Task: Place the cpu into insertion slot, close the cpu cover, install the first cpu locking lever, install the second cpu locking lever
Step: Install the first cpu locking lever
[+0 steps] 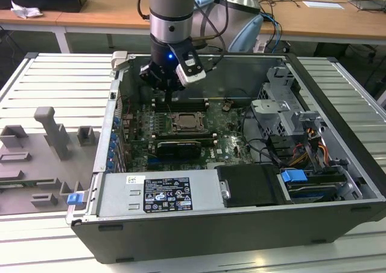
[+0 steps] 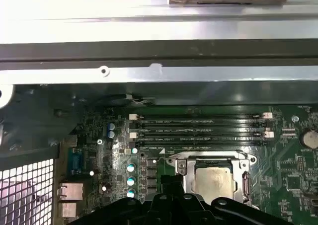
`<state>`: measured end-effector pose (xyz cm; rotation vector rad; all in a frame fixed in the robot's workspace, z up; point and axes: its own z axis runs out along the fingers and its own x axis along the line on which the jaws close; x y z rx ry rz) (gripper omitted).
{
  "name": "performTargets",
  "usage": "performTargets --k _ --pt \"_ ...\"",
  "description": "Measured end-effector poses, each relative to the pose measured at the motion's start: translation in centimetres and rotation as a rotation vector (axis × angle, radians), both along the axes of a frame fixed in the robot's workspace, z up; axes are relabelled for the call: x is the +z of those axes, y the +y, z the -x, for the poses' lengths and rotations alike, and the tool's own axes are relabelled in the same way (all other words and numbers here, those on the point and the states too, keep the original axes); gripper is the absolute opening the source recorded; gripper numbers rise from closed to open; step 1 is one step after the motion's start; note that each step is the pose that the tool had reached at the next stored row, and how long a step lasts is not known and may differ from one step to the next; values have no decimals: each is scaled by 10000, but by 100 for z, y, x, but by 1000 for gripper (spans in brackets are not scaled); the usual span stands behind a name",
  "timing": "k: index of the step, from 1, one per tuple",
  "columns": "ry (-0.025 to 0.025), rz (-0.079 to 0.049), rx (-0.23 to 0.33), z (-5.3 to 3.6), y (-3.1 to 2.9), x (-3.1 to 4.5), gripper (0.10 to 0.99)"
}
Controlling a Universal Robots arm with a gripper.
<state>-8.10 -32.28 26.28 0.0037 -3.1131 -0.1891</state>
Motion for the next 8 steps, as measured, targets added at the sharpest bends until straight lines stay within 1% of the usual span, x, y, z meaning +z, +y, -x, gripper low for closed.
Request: performTargets --k 3,8 --pt "0 1 42 86 0 0 106" --pt "0 -2 80 189 0 0 106"
